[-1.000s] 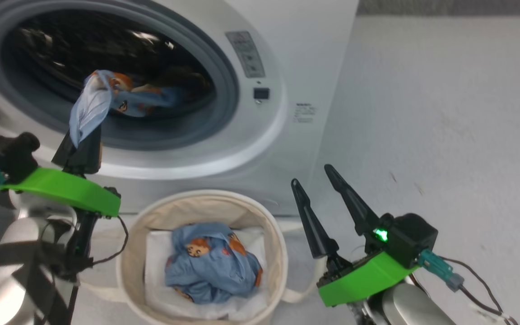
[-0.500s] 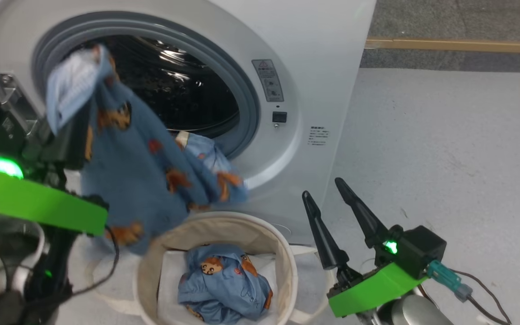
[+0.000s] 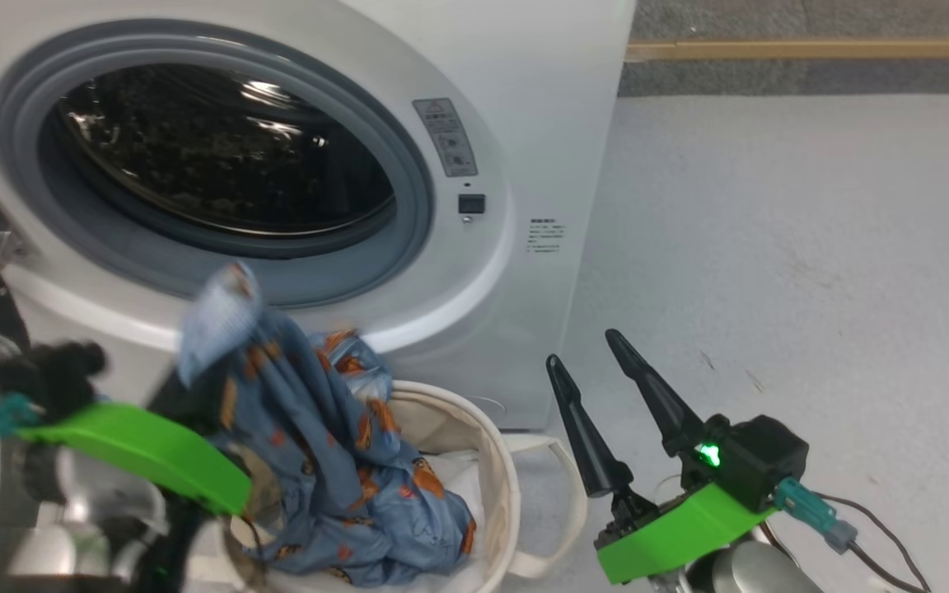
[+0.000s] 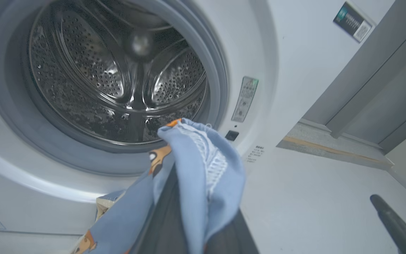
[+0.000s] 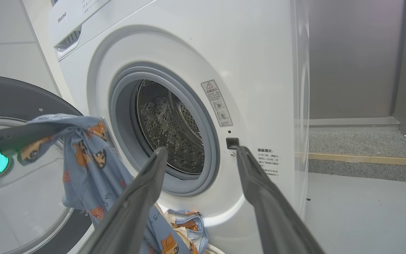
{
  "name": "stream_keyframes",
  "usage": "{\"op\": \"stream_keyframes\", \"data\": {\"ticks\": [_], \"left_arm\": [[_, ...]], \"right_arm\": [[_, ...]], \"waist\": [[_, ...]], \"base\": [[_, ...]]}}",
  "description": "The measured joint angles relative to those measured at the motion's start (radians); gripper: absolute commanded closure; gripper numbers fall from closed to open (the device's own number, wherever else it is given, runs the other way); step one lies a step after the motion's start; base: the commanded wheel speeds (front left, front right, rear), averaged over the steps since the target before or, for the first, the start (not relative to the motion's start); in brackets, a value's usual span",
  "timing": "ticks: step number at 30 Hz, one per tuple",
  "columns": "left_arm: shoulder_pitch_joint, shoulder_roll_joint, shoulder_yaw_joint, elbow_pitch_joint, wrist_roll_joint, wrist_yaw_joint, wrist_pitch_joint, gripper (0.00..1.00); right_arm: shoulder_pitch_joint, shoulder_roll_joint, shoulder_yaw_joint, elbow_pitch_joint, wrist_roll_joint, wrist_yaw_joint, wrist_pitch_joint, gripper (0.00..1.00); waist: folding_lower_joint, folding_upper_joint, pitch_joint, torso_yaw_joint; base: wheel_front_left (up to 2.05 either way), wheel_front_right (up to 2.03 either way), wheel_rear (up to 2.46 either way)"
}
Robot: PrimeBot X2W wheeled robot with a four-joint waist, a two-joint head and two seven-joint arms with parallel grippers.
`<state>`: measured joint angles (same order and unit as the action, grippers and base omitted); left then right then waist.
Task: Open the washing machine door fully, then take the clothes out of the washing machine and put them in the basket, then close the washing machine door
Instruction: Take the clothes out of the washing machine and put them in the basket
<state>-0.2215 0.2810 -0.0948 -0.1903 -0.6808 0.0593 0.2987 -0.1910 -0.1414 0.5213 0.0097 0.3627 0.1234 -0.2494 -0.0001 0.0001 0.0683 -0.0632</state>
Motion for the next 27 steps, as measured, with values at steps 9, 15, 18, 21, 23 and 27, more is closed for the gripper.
{"op": "stream_keyframes", "data": {"ticks": [9, 15, 18, 21, 23, 27], "left_arm": [[-0.004, -0.066, -0.097, 0.498, 0.083, -0.097, -0.227, 1.0], [-0.134, -0.094, -0.118, 0.876, 0.091, -0.16, -0.387, 1.0], [-0.208, -0.105, -0.129, 1.034, 0.091, -0.174, -0.443, 1.0], [-0.268, -0.11, -0.141, 1.174, 0.091, -0.176, -0.475, 1.0], [-0.3, -0.11, -0.146, 1.254, 0.091, -0.183, -0.492, 1.0], [-0.348, -0.116, -0.149, 1.361, 0.084, -0.183, -0.504, 1.0]], "right_arm": [[-0.012, -0.006, -0.001, -0.003, -0.002, 0.0, 0.0, 0.0], [-0.047, -0.009, -0.009, -0.009, -0.02, 0.0, 0.0, 0.0], [-0.051, -0.009, -0.02, -0.019, -0.03, 0.0, 0.0, 0.0], [-0.053, -0.005, -0.022, -0.027, -0.041, 0.0, 0.0, 0.0], [-0.06, 0.0, -0.026, -0.035, -0.051, 0.0, 0.0, 0.0], [-0.079, 0.007, -0.045, -0.055, -0.067, 0.0, 0.0, 0.0]], "waist": [[0.0, 0.0, 0.053, -0.057], [0.0001, 0.0, 0.108, -0.107], [0.0, 0.0, 0.142, -0.135], [0.0001, 0.0, 0.179, -0.164], [0.0001, 0.0, 0.205, -0.186], [0.0001, 0.0, 0.259, -0.23]], "base": [[0.0, 0.0, 0.0], [0.0, 0.0, 0.0], [0.0, 0.0, 0.0], [0.0, 0.0, 0.0], [0.0, 0.0, 0.0], [0.0, 0.0, 0.0]]}}
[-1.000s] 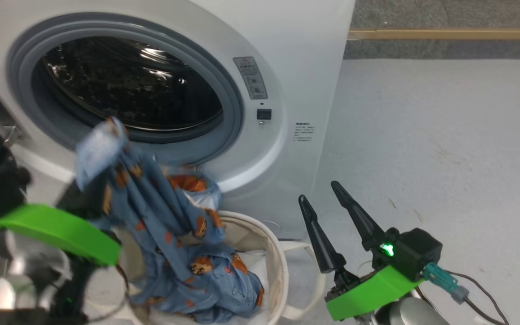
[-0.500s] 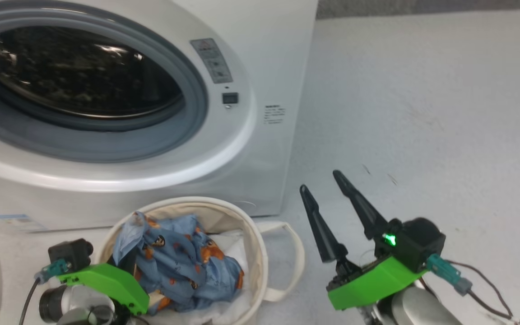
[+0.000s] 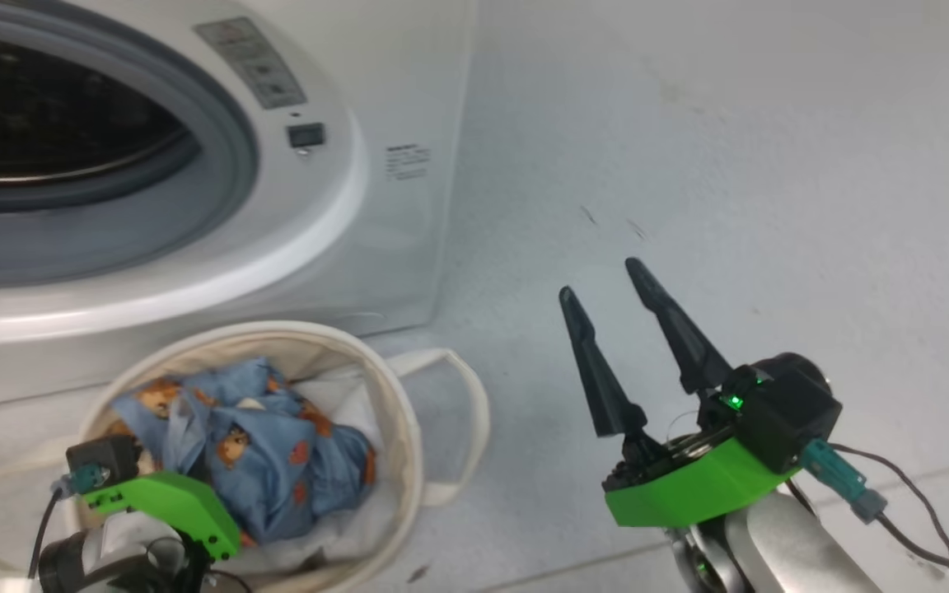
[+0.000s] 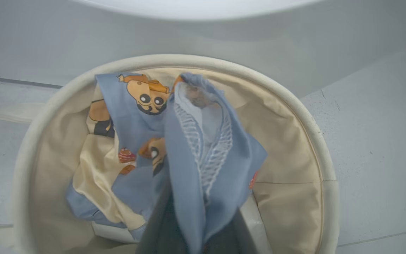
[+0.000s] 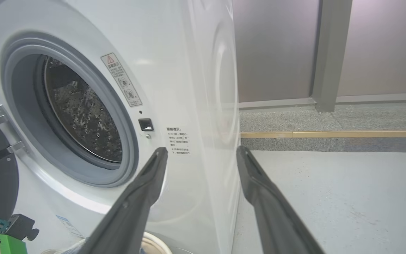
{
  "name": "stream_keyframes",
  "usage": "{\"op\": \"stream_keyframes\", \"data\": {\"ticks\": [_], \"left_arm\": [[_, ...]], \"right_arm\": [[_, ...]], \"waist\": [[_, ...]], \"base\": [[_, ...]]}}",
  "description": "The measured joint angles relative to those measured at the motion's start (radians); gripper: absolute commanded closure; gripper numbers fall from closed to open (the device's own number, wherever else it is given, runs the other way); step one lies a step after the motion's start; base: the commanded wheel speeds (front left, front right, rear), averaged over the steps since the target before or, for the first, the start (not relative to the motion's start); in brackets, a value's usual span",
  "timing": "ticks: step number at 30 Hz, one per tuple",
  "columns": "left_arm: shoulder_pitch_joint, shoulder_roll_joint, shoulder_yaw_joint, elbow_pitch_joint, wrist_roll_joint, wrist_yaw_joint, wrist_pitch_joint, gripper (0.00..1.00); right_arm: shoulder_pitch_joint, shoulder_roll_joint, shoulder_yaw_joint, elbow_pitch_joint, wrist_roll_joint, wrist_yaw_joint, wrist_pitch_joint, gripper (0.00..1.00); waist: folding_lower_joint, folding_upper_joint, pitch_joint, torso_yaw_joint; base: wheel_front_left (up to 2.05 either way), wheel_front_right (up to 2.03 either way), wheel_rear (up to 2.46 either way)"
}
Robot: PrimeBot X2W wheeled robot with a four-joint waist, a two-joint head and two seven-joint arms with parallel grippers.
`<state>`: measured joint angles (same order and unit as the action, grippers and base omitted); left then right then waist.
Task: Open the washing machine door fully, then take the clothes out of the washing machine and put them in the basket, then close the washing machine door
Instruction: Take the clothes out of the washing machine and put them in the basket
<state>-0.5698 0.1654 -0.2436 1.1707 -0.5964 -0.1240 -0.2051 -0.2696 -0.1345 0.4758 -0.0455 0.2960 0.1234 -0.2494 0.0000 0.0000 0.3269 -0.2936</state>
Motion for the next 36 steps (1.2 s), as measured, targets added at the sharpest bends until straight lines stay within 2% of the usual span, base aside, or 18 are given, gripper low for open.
{"op": "stream_keyframes", "data": {"ticks": [7, 11, 12, 13, 14, 22, 28, 31, 36], "left_arm": [[-0.045, -0.018, -0.037, 0.058, -0.04, -0.001, 0.0, 1.0], [-0.045, -0.035, -0.066, 0.065, -0.069, -0.001, 0.011, 1.0], [-0.045, -0.037, -0.071, 0.066, -0.077, -0.001, 0.011, 0.94], [-0.045, -0.037, -0.075, 0.066, -0.083, -0.001, 0.011, 0.39], [-0.045, -0.037, -0.08, 0.066, -0.088, -0.001, 0.011, 0.02], [-0.044, -0.04, -0.139, 0.067, -0.106, -0.001, -0.018, 0.0], [-0.036, -0.033, -0.194, 0.026, -0.074, -0.001, -0.044, 0.0], [-0.008, -0.007, -0.18, -0.09, -0.035, -0.001, -0.044, 0.0], [0.097, 0.033, -0.099, -0.384, 0.066, 0.018, -0.044, 0.0]], "right_arm": [[-0.001, 0.013, -0.014, -0.012, -0.015, 0.0, 0.0, 0.0], [-0.001, 0.013, -0.016, -0.013, -0.02, 0.0, 0.0, 0.0], [-0.001, 0.013, -0.016, -0.013, -0.025, 0.0, 0.0, 0.0], [-0.002, 0.013, -0.016, -0.013, -0.025, 0.0, 0.0, 0.0], [-0.003, 0.013, -0.015, -0.014, -0.025, 0.0, 0.0, 0.0], [-0.013, 0.013, -0.009, -0.006, -0.026, 0.0, 0.0, 0.0], [-0.013, 0.013, -0.015, 0.005, -0.021, 0.0, 0.0, 0.0], [-0.012, 0.012, -0.025, 0.012, -0.01, 0.0, 0.0, 0.0], [-0.008, 0.011, -0.027, 0.027, 0.002, 0.0, 0.0, 0.0]], "waist": [[0.0, 0.0, 0.076, -0.072], [0.0, 0.0, 0.097, -0.09], [0.0, 0.0, 0.098, -0.089], [0.0, 0.0, 0.097, -0.088], [0.0, 0.0, 0.096, -0.086], [0.0, 0.0, 0.063, -0.039], [0.0, 0.0, 0.015, 0.011], [0.0, 0.0, -0.014, 0.041], [0.0, 0.0, -0.067, 0.093]], "base": [[0.0, 0.0, 0.0], [0.0, 0.0, 0.0], [0.0, 0.0, 0.0], [0.0, 0.0, 0.0], [0.0, 0.0, 0.0], [0.0, 0.0, 0.0], [0.0, 0.0, 0.0], [0.0, 0.0, 0.0], [0.0, 0.0, 0.0]]}}
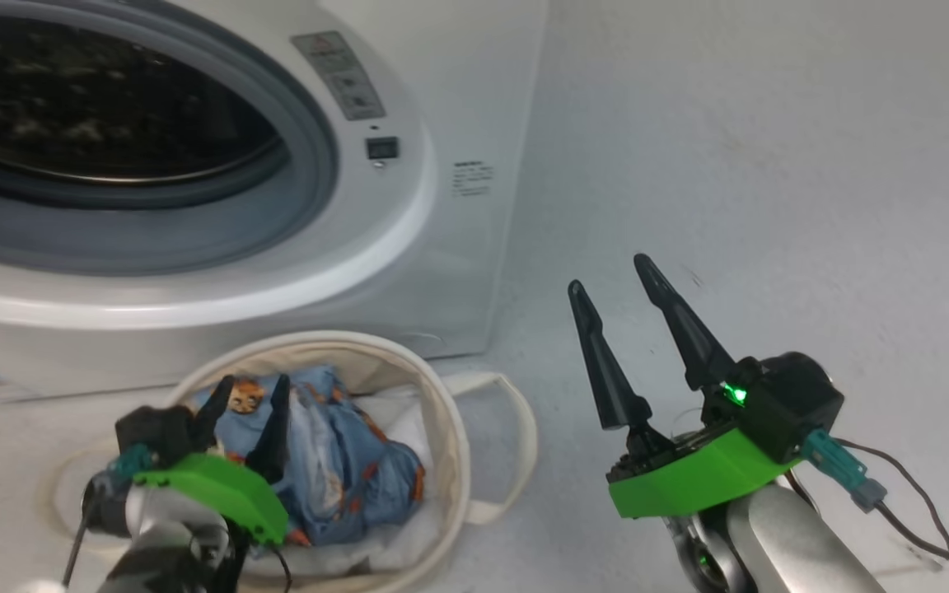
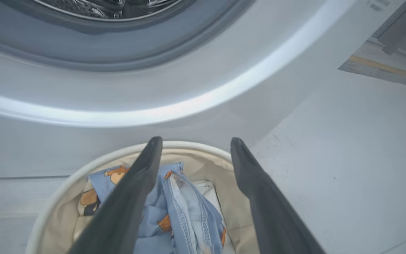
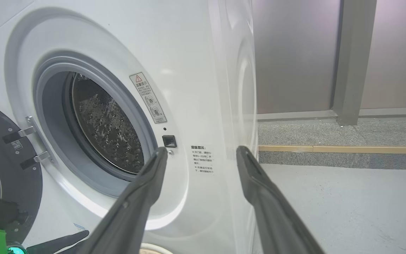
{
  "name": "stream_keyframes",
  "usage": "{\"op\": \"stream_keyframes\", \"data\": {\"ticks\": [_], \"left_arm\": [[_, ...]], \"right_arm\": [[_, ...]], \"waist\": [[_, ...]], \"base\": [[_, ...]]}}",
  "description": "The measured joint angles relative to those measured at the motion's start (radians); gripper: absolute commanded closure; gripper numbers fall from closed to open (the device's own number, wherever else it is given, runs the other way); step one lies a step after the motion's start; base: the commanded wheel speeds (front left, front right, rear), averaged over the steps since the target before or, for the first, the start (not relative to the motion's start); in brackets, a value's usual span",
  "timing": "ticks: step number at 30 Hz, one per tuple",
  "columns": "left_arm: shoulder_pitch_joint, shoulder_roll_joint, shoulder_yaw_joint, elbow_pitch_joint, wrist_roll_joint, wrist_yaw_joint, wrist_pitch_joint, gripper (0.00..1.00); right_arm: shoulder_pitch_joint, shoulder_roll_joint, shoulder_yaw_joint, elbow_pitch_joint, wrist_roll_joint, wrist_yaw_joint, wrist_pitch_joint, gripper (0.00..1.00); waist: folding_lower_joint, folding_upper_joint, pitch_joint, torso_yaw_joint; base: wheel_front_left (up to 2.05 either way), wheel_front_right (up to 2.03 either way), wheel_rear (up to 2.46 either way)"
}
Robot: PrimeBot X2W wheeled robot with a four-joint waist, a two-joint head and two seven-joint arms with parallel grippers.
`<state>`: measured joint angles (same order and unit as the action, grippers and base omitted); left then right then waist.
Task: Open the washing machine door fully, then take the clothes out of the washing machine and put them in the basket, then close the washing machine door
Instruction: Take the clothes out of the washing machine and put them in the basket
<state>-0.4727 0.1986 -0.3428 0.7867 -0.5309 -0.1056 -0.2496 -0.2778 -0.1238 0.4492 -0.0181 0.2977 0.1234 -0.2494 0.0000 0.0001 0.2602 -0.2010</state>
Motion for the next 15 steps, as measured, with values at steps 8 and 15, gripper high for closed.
{"op": "stream_keyframes", "data": {"ticks": [8, 15], "left_arm": [[0.227, 0.048, 0.081, -0.438, 0.057, -0.003, 0.0, 0.0], [0.351, 0.118, 0.143, -0.718, -0.001, -0.002, 0.003, 0.0]], "right_arm": [[0.026, -0.018, 0.014, 0.048, 0.034, 0.0, 0.0, 0.0], [0.04, -0.026, 0.026, 0.089, 0.057, 0.0, 0.0, 0.0]], "waist": [[0.0, 0.0, -0.088, 0.069], [0.0, 0.0, -0.146, 0.121]], "base": [[0.0, 0.0, 0.0], [0.0, 0.0, 0.0]]}}
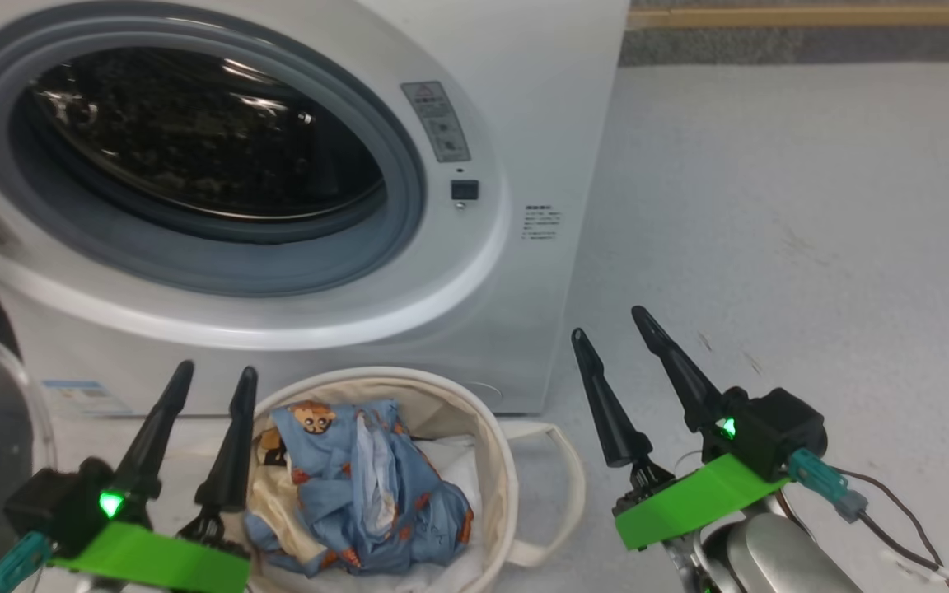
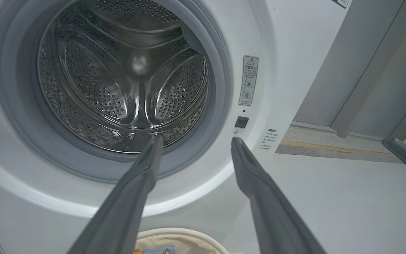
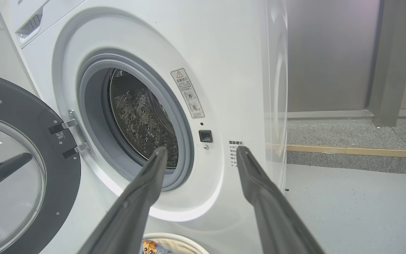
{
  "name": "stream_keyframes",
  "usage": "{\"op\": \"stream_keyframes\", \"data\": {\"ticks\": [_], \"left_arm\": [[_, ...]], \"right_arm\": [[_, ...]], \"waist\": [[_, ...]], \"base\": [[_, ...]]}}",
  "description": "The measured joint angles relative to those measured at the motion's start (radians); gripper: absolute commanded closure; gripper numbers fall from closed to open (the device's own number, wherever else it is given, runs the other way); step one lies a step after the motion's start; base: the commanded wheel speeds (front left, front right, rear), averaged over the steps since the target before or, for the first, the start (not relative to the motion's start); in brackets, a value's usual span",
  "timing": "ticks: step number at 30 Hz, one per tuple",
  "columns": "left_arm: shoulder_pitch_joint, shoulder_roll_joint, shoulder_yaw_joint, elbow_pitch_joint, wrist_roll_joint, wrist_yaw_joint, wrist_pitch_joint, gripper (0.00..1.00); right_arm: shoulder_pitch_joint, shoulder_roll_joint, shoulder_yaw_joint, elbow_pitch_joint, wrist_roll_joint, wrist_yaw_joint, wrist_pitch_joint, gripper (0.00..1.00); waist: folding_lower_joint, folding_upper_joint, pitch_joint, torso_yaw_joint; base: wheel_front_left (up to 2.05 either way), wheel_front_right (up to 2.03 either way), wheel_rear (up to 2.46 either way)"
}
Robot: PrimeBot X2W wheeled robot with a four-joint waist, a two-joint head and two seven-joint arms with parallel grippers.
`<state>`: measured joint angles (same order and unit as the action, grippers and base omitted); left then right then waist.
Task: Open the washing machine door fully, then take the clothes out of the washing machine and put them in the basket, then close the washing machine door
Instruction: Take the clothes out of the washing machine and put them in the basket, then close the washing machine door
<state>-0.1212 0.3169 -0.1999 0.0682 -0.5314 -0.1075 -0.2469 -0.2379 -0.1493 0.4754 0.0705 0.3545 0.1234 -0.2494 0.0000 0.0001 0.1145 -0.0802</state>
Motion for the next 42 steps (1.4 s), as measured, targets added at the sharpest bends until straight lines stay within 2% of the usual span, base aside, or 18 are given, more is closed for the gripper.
{"op": "stream_keyframes", "data": {"ticks": [5, 12, 21, 32, 42], "left_arm": [[0.061, 0.014, 0.019, -0.072, 0.0, 0.045, 0.035, 0.0], [0.082, 0.019, 0.019, -0.095, 0.0, 0.064, 0.056, 0.0], [0.084, 0.032, 0.03, -0.058, -0.017, 0.063, 0.059, 0.0], [0.08, 0.039, 0.036, 0.006, -0.018, 0.054, 0.042, 0.0], [0.078, 0.036, 0.04, 0.008, -0.016, 0.054, 0.016, 0.0]], "right_arm": [[0.0, 0.0, 0.0, 0.01, 0.0, 0.0, 0.0, 0.0], [0.0, 0.0, 0.006, 0.018, 0.001, 0.0, 0.0, 0.0], [-0.001, -0.003, 0.014, 0.024, 0.008, 0.0, 0.0, 0.0], [-0.001, -0.003, 0.017, 0.029, 0.008, 0.0, 0.0, 0.0], [-0.001, -0.003, 0.022, 0.033, 0.01, 0.0, 0.0, 0.0]], "waist": [[0.0, 0.0, -0.024, 0.018], [0.0, 0.0, -0.039, 0.022], [0.0, 0.0, -0.034, 0.017], [0.0, 0.0, -0.022, 0.007], [0.0, 0.0, -0.019, 0.019]], "base": [[0.0, 0.0, 0.0], [-0.04, 0.06, -0.02], [-0.78, 1.05, -0.27], [-1.85, 2.12, -0.27], [-1.59, 1.68, -0.09]]}}
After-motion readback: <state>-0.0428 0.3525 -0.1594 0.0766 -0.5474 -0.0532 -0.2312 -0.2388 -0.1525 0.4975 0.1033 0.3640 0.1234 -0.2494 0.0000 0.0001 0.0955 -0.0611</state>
